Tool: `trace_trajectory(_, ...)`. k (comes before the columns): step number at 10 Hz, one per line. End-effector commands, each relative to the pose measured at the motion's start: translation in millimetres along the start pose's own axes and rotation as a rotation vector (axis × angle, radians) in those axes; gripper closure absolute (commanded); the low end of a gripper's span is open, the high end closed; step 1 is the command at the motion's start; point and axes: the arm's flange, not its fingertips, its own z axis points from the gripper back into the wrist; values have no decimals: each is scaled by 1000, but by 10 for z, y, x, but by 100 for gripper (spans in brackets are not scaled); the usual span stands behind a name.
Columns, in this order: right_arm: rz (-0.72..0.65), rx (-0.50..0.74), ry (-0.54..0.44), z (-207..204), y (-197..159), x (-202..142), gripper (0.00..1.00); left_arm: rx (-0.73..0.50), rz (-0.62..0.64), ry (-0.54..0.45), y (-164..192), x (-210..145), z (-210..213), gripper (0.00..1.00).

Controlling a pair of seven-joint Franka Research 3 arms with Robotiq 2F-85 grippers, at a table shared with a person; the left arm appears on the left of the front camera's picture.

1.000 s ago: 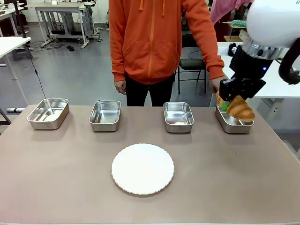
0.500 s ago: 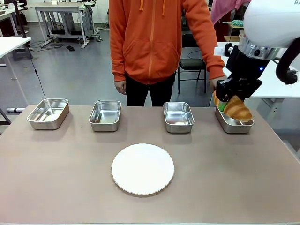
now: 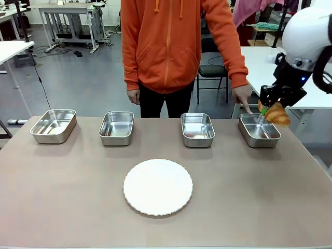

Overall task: Place the bread in the container.
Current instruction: Place the Butter Roll into the Airtight Container indicated by the human.

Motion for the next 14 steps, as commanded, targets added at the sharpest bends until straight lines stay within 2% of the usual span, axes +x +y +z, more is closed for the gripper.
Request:
trace_trajectory(1,31,19,-59,-205,-92,253,59,-7,-15,-15,-14,8,18,0)
trace_trajectory(2,35,25,-52,-332,-146,335,59,-7,-15,-15,-14,8,18,0)
trace_trajectory(3,22,74,-3,-350,-142,358,59,-7,-15,-15,-14,8,18,0)
trace_trajectory(4,-3,-4,-36,-324,-186,262,59,-7,-15,-15,-14,8,18,0)
trace_trajectory(6,-3,-4,-36,-324,-186,262,59,-7,-15,-15,-14,8,18,0)
trace_trajectory(7,4,11,-25,-427,-178,320,59,-7,-15,-15,-14,8,18,0)
trace_trajectory(9,-69,49,-45,-658,-299,634,59,-7,-15,-15,-14,8,18,0)
trace_trajectory(14,-70,44,18,-1064,-423,903,59,-7,-15,-15,-14,8,18,0)
